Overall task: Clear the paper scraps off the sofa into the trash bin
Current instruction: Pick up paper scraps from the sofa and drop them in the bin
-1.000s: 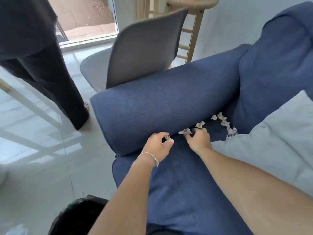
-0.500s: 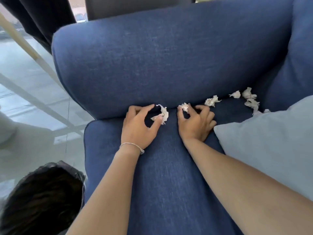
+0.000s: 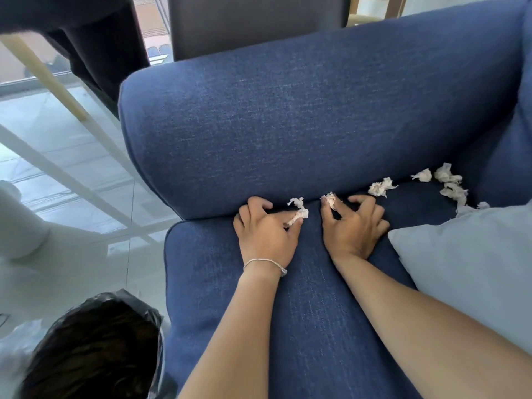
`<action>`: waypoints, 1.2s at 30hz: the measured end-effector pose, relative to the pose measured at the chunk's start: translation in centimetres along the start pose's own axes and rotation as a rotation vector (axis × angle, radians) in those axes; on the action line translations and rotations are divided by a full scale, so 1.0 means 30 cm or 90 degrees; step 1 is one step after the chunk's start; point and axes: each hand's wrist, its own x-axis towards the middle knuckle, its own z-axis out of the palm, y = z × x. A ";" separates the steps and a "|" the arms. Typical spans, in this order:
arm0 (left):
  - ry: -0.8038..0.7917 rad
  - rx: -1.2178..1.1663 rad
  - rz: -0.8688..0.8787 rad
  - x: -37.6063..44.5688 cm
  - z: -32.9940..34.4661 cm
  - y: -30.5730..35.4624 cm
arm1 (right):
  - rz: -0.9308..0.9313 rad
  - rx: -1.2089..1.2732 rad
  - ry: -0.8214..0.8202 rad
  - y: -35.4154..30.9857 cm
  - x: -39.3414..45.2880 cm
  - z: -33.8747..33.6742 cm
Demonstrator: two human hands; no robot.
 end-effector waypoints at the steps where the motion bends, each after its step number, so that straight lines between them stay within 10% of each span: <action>1: 0.010 -0.061 -0.008 -0.004 -0.012 -0.006 | 0.003 0.005 -0.008 -0.006 0.003 -0.005; 10: 0.095 -0.406 -0.173 -0.238 -0.308 -0.201 | -0.091 0.185 -0.075 -0.133 -0.076 -0.142; 16: 0.188 -0.244 -0.239 -0.449 -0.661 -0.597 | -0.247 0.352 -0.155 -0.432 -0.369 -0.225; 21: 0.133 -0.065 -0.349 -0.662 -0.852 -0.900 | -0.272 0.480 -0.442 -0.751 -0.722 -0.177; 36: -0.150 0.125 -0.361 -0.634 -0.808 -1.120 | -0.447 0.229 -0.728 -0.732 -0.919 0.062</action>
